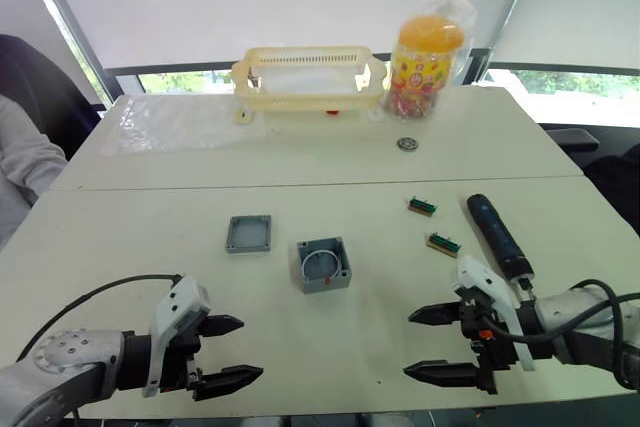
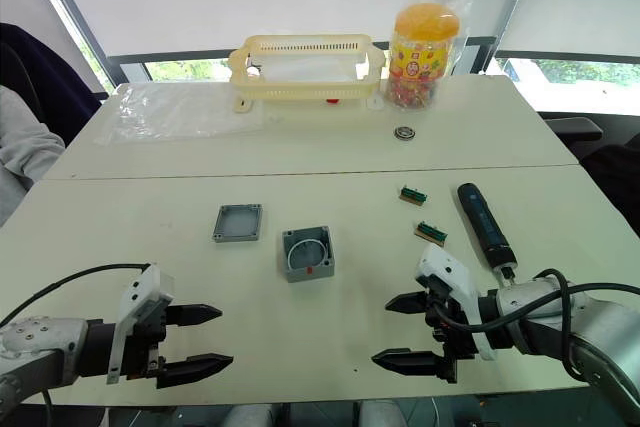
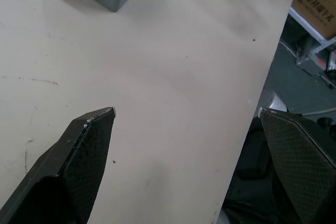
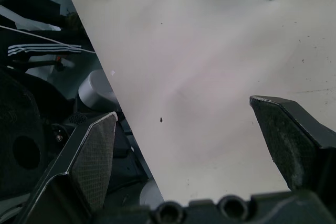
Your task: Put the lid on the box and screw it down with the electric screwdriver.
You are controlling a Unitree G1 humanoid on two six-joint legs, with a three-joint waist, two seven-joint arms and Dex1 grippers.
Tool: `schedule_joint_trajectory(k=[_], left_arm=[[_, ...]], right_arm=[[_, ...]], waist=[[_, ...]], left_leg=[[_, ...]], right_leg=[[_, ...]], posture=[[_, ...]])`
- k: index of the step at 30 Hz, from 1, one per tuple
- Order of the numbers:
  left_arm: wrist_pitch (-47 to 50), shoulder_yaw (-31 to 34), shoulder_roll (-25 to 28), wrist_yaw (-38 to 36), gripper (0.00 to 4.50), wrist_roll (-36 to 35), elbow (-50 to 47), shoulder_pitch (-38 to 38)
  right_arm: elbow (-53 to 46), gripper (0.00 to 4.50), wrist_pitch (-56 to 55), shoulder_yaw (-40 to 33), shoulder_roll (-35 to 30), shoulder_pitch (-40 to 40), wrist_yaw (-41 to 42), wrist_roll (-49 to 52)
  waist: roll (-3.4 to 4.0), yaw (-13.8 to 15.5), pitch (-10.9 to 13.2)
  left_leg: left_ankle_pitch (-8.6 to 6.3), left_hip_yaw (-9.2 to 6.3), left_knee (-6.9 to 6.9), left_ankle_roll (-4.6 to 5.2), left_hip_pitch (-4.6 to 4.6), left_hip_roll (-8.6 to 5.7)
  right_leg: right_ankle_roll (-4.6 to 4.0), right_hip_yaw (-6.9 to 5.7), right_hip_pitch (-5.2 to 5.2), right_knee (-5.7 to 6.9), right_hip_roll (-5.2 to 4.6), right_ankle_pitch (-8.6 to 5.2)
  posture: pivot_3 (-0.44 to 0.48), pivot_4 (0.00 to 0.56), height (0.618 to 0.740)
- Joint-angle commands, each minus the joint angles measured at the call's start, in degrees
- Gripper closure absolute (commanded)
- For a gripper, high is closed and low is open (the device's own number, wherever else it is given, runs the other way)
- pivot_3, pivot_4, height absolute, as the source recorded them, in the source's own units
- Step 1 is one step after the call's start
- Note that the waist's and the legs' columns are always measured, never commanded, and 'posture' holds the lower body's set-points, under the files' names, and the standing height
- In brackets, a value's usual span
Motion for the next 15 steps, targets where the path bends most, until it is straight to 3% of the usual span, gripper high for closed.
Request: schedule_joint_trajectory(k=[1,15], left_arm=[[-0.51,1.14,-0.37,0.0,0.0,-0.59,0.13,-0.62],[-1.12,2.49,-0.05,0.35,0.0,0.21,0.71,-1.02]], right_arm=[[-0.99,0.05,-1.2,0.09,0.7,-0.03,-0.16,-0.23],[1.83,0.05,-3.12,2.45,3.72,-3.73,-0.92,-1.92]], waist=[[0.0,0.01,0.0],[0.0,-0.02,0.0]], left_leg=[[0.0,0.0,0.0,0.0,0.0,0.0],[0.0,0.0,0.0,0.0,0.0,0.0]], right_leg=[[0.0,0.0,0.0,0.0,0.0,0.0],[0.0,0.0,0.0,0.0,0.0,0.0]], posture=[[0.0,0.15,0.74],[0.0,0.15,0.74]])
